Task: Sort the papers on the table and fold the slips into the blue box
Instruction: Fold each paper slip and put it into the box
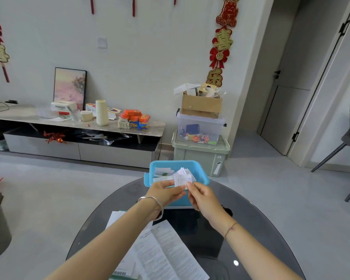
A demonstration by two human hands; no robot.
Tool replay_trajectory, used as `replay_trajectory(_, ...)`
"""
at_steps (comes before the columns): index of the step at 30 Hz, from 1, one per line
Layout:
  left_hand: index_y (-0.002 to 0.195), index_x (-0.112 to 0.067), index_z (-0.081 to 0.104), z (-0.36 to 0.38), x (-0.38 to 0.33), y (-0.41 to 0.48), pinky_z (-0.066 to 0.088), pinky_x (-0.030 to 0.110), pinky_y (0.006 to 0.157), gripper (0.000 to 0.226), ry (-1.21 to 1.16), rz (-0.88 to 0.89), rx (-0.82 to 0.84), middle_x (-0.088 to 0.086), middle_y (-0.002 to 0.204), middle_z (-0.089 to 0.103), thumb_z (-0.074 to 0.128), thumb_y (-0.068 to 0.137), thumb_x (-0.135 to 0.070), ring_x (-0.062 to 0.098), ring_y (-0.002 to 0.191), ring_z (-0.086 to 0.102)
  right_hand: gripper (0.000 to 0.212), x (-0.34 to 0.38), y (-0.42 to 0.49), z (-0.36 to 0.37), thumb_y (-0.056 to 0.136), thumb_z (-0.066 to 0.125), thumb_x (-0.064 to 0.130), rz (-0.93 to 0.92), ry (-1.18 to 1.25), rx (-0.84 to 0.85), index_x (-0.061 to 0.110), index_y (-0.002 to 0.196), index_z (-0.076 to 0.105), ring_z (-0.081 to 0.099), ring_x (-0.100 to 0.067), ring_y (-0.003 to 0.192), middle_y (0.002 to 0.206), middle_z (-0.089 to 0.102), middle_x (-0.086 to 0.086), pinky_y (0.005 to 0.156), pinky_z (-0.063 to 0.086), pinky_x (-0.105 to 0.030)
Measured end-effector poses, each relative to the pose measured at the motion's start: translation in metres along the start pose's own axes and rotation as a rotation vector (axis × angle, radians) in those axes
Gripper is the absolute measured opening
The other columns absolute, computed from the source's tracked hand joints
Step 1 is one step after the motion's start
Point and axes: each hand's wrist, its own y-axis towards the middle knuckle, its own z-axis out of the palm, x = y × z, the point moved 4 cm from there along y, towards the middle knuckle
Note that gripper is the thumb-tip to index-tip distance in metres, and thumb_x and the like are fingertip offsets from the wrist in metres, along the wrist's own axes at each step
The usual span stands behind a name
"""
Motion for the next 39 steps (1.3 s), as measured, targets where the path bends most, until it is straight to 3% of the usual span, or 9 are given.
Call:
replay_trajectory(6,0.112,0.002,0.064,-0.012,-0.02,0.025,0.058,0.022,0.075,0.022,-0.091,0.018,0.066,0.019,0.102,0.071,0.059,0.09,0.0,0.021,0.09,0.071,0.031,0.012,0.034,0.0,0.1,0.046,0.022,-0.025,-0.105,-0.021,0.009,0.074,0.054,0.04,-0.009,0.051,0.061,0.051,0.001,0.046,0.035,-0.014)
replay_trajectory(11,0.114,-0.002,0.064,-0.023,-0.028,0.041,0.058,0.018,0.066,0.022,-0.051,0.021,0.017,0.015,0.098,0.072,0.056,0.093,-0.004,0.016,0.08,0.072,0.027,0.025,0.056,0.0,0.097,0.052,0.017,-0.008,-0.141,-0.045,0.008,0.072,0.06,0.04,-0.01,0.045,0.061,0.056,-0.001,0.041,0.032,-0.013)
replay_trajectory(19,0.111,-0.009,0.062,-0.051,-0.025,0.035,0.057,0.022,0.065,0.019,0.212,0.18,-0.219,0.006,0.102,0.068,0.048,0.099,-0.014,0.02,0.076,0.067,0.029,0.019,0.092,0.007,0.096,0.051,0.021,0.397,-0.202,0.0,0.005,0.073,0.059,0.026,-0.006,0.03,0.06,0.047,-0.002,0.034,0.019,-0.014)
replay_trajectory(24,0.102,-0.01,0.066,-0.055,-0.012,0.015,0.058,0.023,0.065,0.013,0.394,0.252,-0.086,0.005,0.09,0.071,0.055,0.095,-0.012,0.015,0.067,0.067,0.033,0.023,0.086,0.001,0.096,0.051,0.029,0.36,-0.365,-0.005,0.007,0.072,0.055,0.029,-0.009,0.037,0.058,0.044,-0.002,0.037,0.023,-0.016)
replay_trajectory(29,0.101,-0.015,0.068,-0.048,0.013,-0.007,0.057,0.024,0.078,0.012,0.642,0.253,0.077,0.001,0.093,0.073,0.061,0.092,-0.018,0.014,0.08,0.068,0.025,0.014,0.044,-0.01,0.092,0.057,0.025,0.232,-0.436,0.039,0.011,0.071,0.058,0.041,-0.01,0.044,0.059,0.055,-0.001,0.042,0.034,-0.017)
replay_trajectory(31,0.116,-0.02,0.065,-0.047,0.031,-0.014,0.05,0.025,0.095,0.028,0.936,0.249,0.132,-0.002,0.113,0.068,0.063,0.09,-0.029,0.013,0.101,0.063,0.021,-0.006,0.02,-0.011,0.092,0.059,0.024,0.285,-0.389,0.08,0.011,0.076,0.06,0.05,-0.01,0.049,0.066,0.062,-0.002,0.045,0.041,-0.017)
replay_trajectory(34,0.151,-0.024,0.022,-0.051,0.07,-0.021,0.023,0.037,0.116,0.085,1.403,0.096,0.183,0.001,0.156,0.027,0.058,0.083,-0.06,0.022,0.142,0.027,0.013,-0.045,-0.007,-0.008,0.093,0.06,0.02,0.451,-0.245,0.131,0.007,0.096,0.061,0.062,-0.015,0.073,0.096,0.067,-0.009,0.061,0.055,-0.02)
replay_trajectory(36,0.152,-0.021,-0.01,-0.053,0.094,-0.029,0.003,0.046,0.119,0.114,1.583,0.005,0.209,0.004,0.161,-0.009,0.056,0.075,-0.073,0.026,0.148,-0.005,0.02,-0.066,-0.02,-0.005,0.091,0.062,0.019,0.531,-0.202,0.134,0.007,0.107,0.06,0.061,-0.019,0.093,0.111,0.062,-0.01,0.068,0.056,-0.022)
replay_trajectory(39,0.147,-0.017,-0.026,-0.052,0.115,-0.035,-0.007,0.047,0.118,0.128,1.589,-0.053,0.2,0.004,0.156,-0.026,0.056,0.07,-0.078,0.026,0.145,-0.02,0.029,-0.076,-0.03,0.002,0.089,0.065,0.018,0.581,-0.118,0.12,0.006,0.115,0.058,0.057,-0.019,0.106,0.117,0.059,-0.009,0.07,0.056,-0.025)
